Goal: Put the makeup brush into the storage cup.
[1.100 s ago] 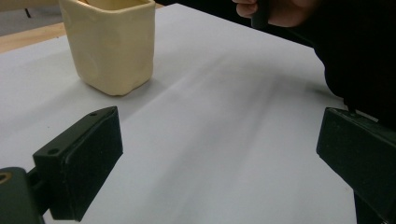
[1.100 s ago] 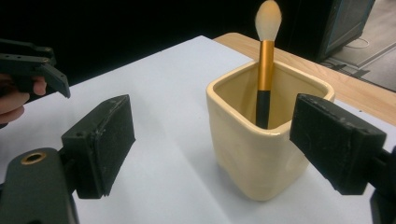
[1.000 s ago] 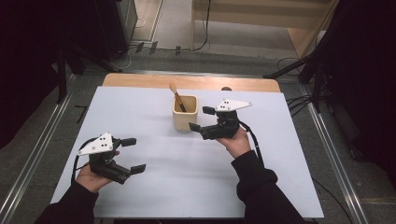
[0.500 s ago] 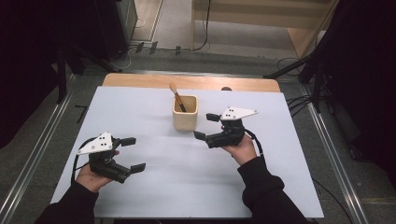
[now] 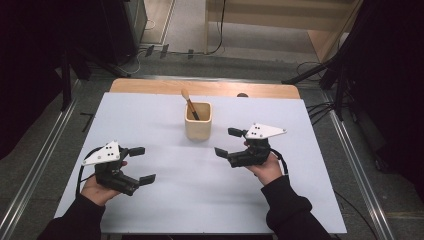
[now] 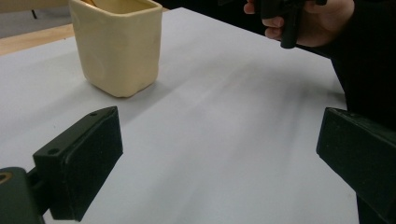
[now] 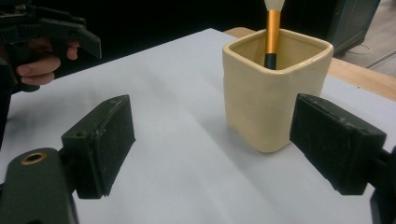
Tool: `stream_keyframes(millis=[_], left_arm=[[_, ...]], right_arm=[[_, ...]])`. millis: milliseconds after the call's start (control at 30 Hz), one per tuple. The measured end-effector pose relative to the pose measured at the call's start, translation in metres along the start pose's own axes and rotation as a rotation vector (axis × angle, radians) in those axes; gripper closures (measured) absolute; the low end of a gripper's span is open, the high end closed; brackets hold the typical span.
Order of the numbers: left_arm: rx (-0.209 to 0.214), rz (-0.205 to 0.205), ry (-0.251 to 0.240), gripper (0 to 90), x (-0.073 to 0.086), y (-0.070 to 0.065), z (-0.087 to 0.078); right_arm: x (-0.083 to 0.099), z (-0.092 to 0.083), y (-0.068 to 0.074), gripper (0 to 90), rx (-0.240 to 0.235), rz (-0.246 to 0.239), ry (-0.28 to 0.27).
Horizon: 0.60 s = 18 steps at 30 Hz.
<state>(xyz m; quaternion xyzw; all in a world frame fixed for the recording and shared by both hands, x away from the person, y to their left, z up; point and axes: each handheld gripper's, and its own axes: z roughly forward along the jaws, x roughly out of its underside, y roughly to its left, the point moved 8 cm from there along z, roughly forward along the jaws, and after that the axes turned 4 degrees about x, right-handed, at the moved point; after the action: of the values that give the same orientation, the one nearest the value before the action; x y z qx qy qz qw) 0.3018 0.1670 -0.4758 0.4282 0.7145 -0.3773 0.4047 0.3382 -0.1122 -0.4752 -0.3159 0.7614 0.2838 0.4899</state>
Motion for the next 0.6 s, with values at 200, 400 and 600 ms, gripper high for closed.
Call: stream_keyframes(millis=[200,400,600], left_arm=[[-0.001,0.001,0.003,1.4,0.0,0.0,0.0],[-0.001,-0.002,0.005,1.4,0.001,0.0,0.001],[-0.011,-0.002,-0.009,1.4,-0.001,0.001,-0.001]], right_arm=[[0.003,-0.011,0.004,15.0,0.003,-0.024,-0.007],[0.007,-0.022,0.002,15.0,0.006,-0.022,-0.019],[0.009,-0.033,0.001,15.0,0.017,-0.015,-0.047]])
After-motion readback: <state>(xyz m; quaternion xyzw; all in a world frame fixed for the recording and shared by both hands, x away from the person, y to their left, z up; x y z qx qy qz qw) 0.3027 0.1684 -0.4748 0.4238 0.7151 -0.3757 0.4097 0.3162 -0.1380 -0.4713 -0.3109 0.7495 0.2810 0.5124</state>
